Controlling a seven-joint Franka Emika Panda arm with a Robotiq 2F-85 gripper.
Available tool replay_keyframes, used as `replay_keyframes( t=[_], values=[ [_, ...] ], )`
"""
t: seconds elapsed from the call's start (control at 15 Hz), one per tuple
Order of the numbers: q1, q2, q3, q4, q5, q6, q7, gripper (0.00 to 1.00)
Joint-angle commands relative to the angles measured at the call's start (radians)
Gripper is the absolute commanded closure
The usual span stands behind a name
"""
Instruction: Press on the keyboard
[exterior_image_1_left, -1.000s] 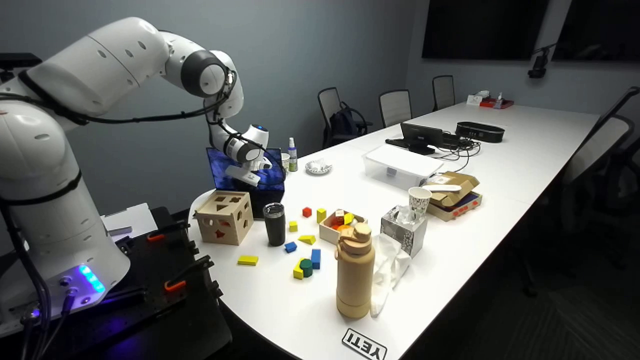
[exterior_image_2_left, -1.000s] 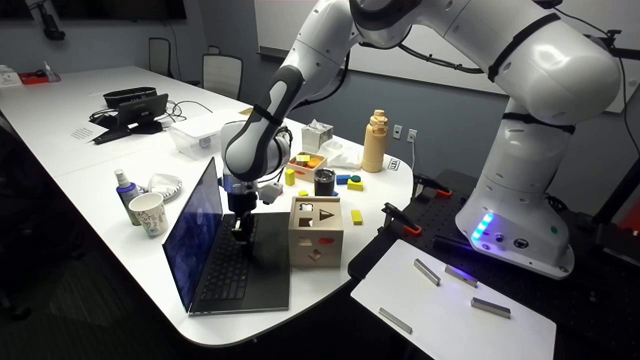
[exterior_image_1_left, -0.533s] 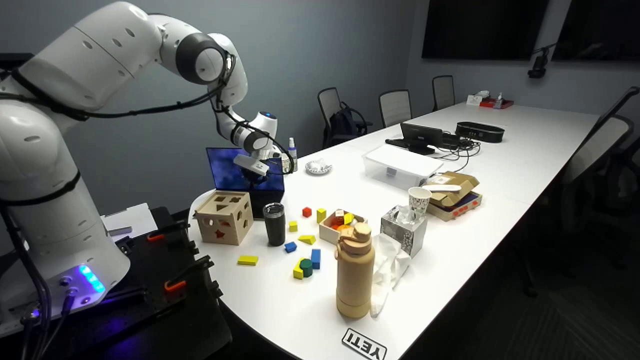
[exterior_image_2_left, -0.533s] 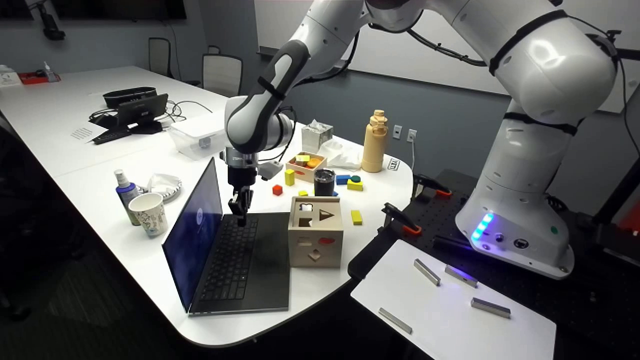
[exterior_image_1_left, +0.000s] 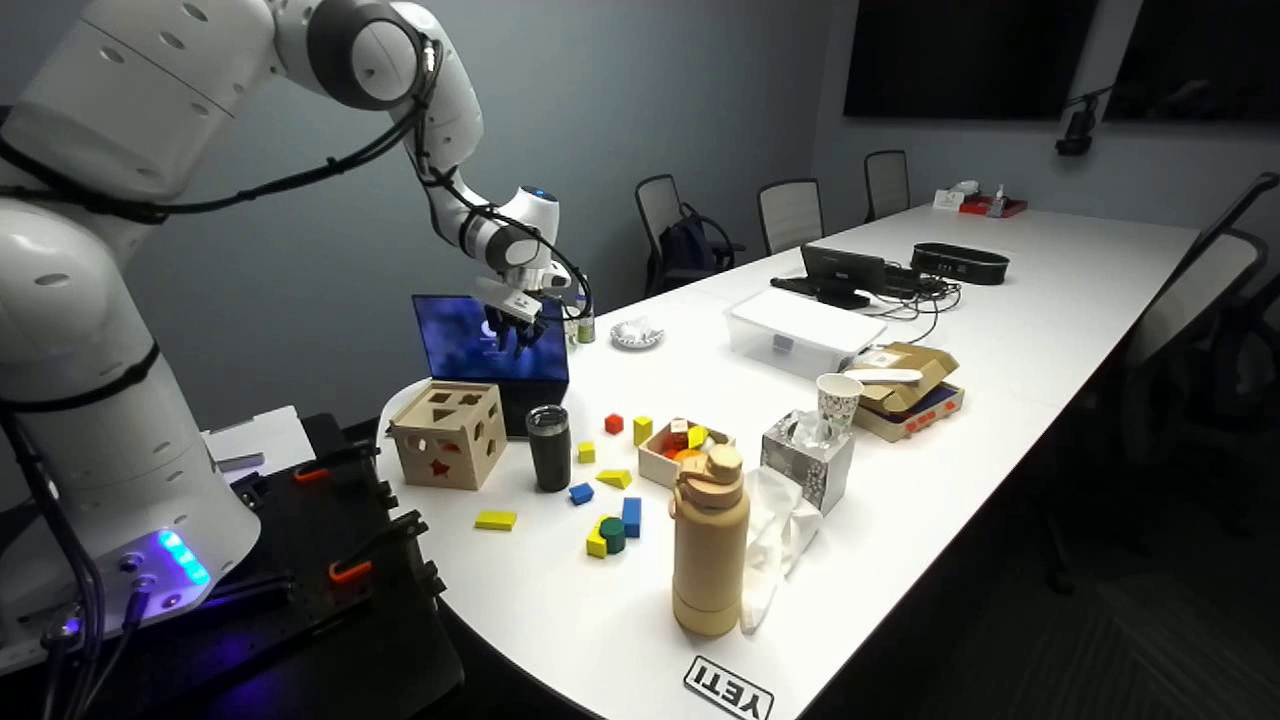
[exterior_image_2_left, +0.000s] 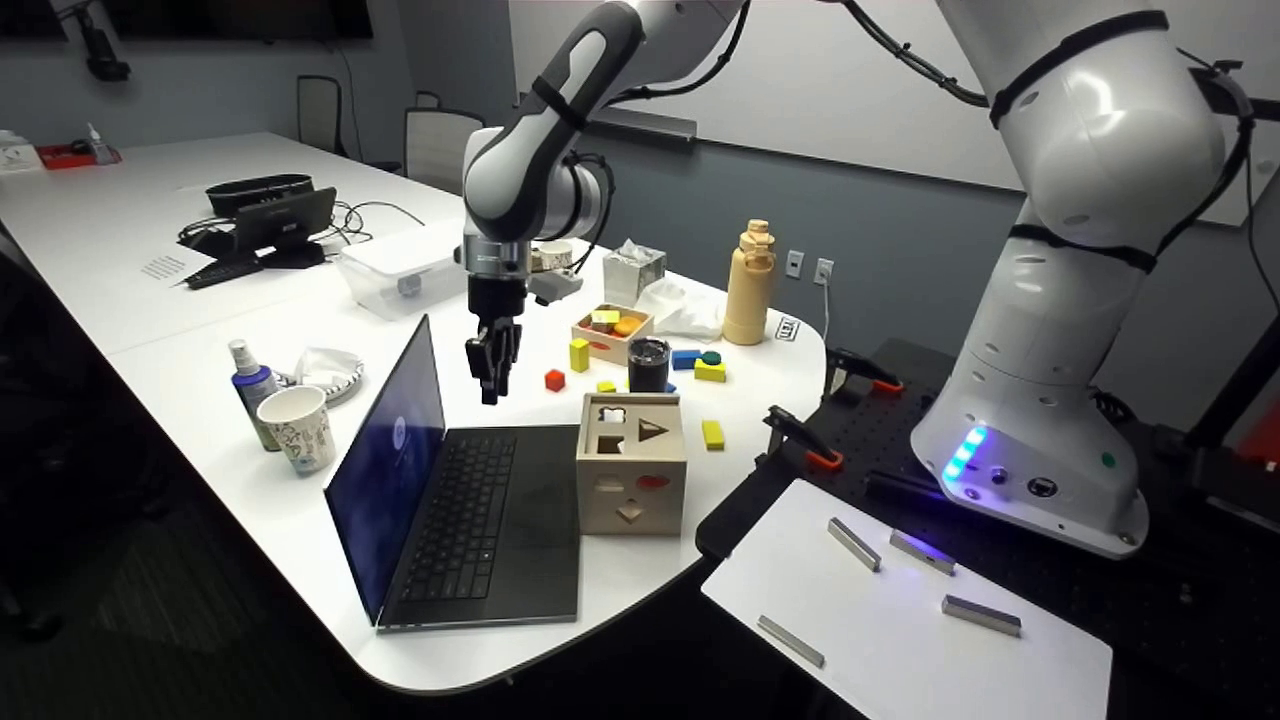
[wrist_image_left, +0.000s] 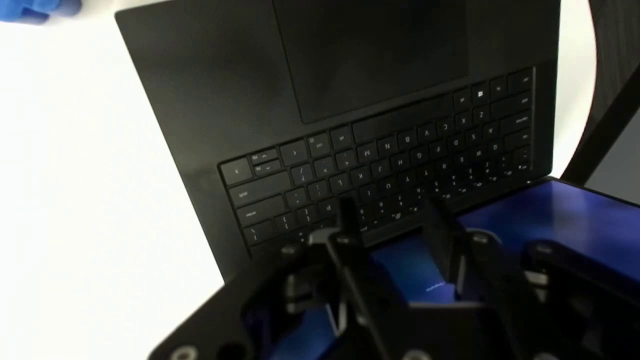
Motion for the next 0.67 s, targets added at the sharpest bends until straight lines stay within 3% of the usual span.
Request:
replay_keyframes(
  t=[0.0,0.27,0.6],
  values=[
    [-0.001,-0.126,-0.01,-0.082,0.039,-0.084,0.013,0.29],
    [-0.006,-0.179,-0.006,-0.106,0.08,-0.114,-0.016,0.01],
    [-0.003,-0.204,-0.008,-0.126,0.116,-0.118,-0.028,0.0]
  ],
)
